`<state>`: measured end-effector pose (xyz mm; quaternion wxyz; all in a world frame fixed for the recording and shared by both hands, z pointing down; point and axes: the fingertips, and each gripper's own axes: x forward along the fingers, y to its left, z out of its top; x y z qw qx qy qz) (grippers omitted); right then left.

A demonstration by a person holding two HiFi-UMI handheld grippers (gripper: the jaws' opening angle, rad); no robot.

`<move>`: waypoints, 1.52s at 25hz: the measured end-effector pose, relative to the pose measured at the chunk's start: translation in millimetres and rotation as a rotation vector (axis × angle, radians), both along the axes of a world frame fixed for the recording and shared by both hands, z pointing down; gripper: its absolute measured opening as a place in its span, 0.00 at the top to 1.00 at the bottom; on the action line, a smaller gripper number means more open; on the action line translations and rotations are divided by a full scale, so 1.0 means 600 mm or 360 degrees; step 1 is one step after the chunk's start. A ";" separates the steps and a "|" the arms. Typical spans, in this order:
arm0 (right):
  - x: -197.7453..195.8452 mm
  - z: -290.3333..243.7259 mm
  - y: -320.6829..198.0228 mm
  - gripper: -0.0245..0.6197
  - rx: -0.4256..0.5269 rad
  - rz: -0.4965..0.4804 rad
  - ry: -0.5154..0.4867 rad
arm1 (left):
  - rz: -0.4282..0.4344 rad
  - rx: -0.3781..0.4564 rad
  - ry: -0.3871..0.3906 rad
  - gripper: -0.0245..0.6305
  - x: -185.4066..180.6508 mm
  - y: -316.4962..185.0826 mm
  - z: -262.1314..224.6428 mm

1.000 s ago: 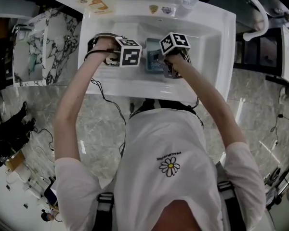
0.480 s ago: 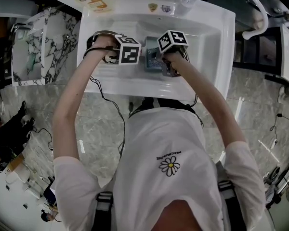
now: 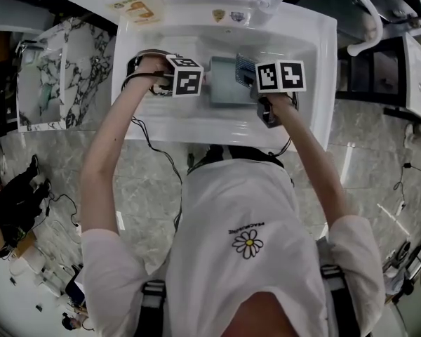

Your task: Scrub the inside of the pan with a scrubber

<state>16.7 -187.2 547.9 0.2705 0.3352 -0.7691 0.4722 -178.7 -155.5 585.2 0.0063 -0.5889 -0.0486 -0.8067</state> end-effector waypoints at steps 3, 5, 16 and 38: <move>0.029 -0.040 0.006 0.87 0.0234 0.0051 0.0079 | 0.0004 0.0008 -0.0001 0.76 0.000 -0.001 0.000; 0.045 -0.065 0.012 0.87 0.0386 0.0096 0.0124 | 0.0005 0.0013 0.0000 0.76 0.001 -0.001 0.002; 0.100 -0.129 0.074 0.87 0.0625 0.0341 0.0160 | 0.0008 0.0068 0.0020 0.76 0.009 -0.007 0.019; 0.120 -0.134 0.107 0.87 0.0591 0.0472 0.0089 | -0.0020 0.0215 -0.0082 0.61 0.005 -0.010 0.029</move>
